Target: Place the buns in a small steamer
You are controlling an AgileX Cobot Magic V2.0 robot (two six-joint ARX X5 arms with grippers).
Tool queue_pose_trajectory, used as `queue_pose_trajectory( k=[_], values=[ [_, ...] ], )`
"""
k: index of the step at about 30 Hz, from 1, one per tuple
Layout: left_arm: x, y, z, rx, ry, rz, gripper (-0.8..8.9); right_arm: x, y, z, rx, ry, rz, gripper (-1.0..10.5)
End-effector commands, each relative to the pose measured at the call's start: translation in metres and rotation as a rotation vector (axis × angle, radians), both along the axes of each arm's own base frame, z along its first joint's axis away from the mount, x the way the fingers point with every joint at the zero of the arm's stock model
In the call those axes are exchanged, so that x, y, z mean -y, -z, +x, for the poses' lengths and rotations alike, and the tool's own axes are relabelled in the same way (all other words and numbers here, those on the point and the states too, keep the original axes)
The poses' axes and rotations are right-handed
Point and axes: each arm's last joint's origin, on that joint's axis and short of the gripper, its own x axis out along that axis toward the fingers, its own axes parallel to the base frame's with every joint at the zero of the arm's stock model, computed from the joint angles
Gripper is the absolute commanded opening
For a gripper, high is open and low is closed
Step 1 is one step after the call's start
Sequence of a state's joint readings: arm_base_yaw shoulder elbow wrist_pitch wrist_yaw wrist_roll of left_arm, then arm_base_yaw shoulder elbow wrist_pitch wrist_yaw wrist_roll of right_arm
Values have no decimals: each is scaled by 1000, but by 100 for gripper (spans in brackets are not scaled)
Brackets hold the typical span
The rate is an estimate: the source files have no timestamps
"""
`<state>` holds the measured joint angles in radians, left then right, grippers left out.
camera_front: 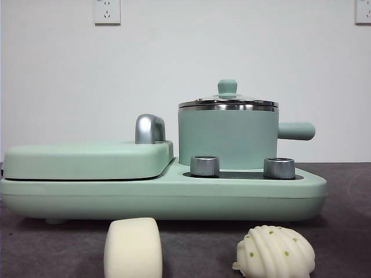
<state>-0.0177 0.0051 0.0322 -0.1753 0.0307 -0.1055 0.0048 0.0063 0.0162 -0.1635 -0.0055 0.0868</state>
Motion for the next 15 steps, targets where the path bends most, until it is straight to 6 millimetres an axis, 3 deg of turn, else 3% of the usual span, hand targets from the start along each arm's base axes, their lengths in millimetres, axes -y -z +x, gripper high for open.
queue_pose_trajectory(
  k=[1, 5, 9, 15],
  values=[
    [1, 2, 1, 19, 17, -86, 11, -2, -2, 1, 33, -44, 112, 20],
    [5, -5, 1, 67, 131, -140, 11, -5, -15, 0, 114, -174, 156, 20],
    [8, -17, -1, 76, 161, -186, 11, -5, -30, -5, 107, -169, 227, 20],
    [13, -52, -2, 69, 216, -197, 11, -7, -63, -17, 74, -211, 274, 20]
  ],
)
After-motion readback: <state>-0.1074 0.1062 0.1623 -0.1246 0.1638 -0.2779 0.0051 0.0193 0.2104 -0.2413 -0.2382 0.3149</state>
